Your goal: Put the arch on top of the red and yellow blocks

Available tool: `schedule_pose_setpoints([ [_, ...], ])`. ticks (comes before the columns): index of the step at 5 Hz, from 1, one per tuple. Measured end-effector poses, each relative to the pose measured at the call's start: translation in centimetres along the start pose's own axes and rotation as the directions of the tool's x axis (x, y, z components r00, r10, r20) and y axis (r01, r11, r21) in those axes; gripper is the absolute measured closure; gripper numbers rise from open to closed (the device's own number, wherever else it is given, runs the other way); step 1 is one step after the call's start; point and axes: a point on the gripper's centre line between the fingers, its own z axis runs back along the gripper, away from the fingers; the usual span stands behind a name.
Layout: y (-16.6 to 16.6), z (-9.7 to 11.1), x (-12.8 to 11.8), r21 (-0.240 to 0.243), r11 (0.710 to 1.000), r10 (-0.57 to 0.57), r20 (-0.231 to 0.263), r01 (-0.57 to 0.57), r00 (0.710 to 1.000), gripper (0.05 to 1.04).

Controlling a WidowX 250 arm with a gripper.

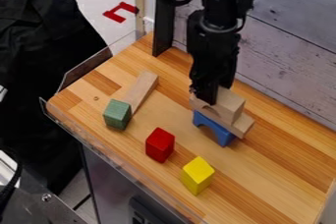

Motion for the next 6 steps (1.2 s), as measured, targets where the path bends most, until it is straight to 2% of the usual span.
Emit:
schedule_pose_setpoints([
  [2,0.8,2.3,1.0,-0.028,0.999,0.039,-0.022,-0.039,0.999,0.557],
  [4,4.3,2.7,1.6,0.053,0.998,-0.019,-0.013,0.020,1.000,0.557],
  [5,5.7,3.1,1.5,0.079,0.988,-0.127,-0.025,0.129,0.992,0.557],
  [6,6.9,3.2,1.4,0.103,0.981,-0.164,-0.026,0.166,0.986,0.557],
])
